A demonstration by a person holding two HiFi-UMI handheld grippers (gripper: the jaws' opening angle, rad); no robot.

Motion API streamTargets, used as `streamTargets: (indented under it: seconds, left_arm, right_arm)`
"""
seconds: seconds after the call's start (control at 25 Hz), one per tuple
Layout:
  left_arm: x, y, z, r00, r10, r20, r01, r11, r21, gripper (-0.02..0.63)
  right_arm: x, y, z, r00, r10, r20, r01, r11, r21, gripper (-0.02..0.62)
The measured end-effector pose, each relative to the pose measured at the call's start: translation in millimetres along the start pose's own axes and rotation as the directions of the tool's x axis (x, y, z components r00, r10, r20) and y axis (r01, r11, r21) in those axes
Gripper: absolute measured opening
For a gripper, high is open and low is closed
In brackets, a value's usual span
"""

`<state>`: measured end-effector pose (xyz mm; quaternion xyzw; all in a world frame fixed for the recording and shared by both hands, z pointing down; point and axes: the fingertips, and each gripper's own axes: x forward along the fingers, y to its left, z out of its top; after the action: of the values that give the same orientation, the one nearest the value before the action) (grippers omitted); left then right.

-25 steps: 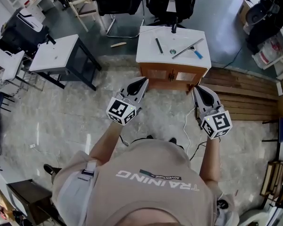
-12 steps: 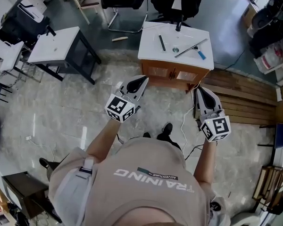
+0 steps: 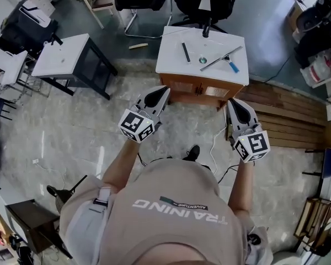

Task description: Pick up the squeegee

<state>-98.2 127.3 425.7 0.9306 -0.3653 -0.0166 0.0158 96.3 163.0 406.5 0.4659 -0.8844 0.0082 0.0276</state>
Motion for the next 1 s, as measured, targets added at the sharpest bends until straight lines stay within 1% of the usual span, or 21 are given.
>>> streamTargets:
  seconds: [0.16,0.28,0.56,0.72,0.84,1.0]
  left_arm:
    - [26.0,-2.7,-0.7,1.0,0.016,0.004,-0.016,1.0,-0.001,0.011]
    - [41.7,2.1,2.5,0.999,0.04,0.013,-0.04,0.999,-0.024,0.011]
    - [60.3,5.1,8.0,0.996,0.082,0.043,-0.079,0.995,-0.065,0.011]
    - [75.0,12.3,6.6,0.996,0.075,0.04,-0.073,0.995,-0.061,0.011]
    - [83.7,25.3,5.9,0.997,0.068,0.048,-0.065,0.996,-0.058,0.011]
    - [90.0,46.1,5.5,0.998,0.065,0.021,-0.064,0.998,-0.007,0.011]
  right_arm:
    - [5.8,-26.1,1.4,0.999,0.031,0.009,-0.031,1.0,-0.004,0.032]
    - [8.5,-42.1,0.4,0.998,0.055,0.019,-0.055,0.998,0.002,0.032]
    - [14.4,-69.5,-14.0,0.997,0.08,-0.007,-0.08,0.996,0.028,0.032]
    - [27.1,-83.0,-12.4,0.996,0.089,-0.004,-0.088,0.996,0.031,0.032]
    - [43.3,-91.0,-5.6,0.997,0.076,0.007,-0.076,0.997,0.022,0.032]
    - [66.3,-88.9,-2.3,0.997,0.074,0.007,-0.075,0.997,0.023,0.032]
